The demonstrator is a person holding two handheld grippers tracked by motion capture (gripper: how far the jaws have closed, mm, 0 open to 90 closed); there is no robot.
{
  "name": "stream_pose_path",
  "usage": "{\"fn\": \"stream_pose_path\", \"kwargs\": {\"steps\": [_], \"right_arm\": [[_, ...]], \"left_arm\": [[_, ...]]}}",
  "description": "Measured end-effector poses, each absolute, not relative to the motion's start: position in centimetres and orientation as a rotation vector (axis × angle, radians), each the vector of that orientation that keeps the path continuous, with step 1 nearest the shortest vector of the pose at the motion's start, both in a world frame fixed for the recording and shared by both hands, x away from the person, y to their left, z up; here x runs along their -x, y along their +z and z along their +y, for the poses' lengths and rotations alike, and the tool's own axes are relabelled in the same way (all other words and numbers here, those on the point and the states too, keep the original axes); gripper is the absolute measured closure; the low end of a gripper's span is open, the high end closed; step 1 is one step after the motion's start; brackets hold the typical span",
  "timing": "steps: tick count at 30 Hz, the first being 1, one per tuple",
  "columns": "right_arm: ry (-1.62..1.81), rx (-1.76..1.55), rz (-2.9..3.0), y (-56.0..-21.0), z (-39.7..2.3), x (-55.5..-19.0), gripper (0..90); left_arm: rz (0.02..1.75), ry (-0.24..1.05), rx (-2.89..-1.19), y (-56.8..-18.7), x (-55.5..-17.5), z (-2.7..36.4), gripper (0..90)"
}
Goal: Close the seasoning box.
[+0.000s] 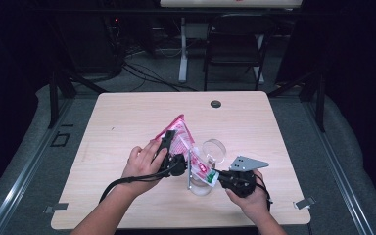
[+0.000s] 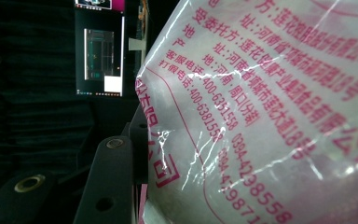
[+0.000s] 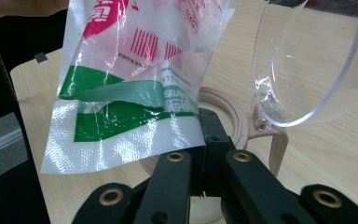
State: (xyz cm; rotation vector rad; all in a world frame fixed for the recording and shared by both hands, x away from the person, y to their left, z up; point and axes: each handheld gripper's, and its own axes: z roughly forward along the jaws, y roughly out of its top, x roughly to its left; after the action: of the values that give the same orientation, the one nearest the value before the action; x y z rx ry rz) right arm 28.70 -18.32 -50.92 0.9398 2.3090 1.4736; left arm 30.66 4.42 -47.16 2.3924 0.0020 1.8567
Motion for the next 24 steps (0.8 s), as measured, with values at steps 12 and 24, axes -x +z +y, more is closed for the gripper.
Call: {"fn": "stream_pose_path", "kwargs": {"steps": [12, 24], "right_arm": [[1.473, -0.938, 2.311, -50.98, -18.26, -28.72, 90.0], [1.474, -0.940, 2.310, -50.99, -18.28, -28.74, 90.0]], "left_arm": [[-0.005, 1.861, -2.389, -47.23, -30.67, 4.45, 58.5], [-0.002, 1.863, -2.394, -47.09, -30.66, 4.35, 58.5]]}}
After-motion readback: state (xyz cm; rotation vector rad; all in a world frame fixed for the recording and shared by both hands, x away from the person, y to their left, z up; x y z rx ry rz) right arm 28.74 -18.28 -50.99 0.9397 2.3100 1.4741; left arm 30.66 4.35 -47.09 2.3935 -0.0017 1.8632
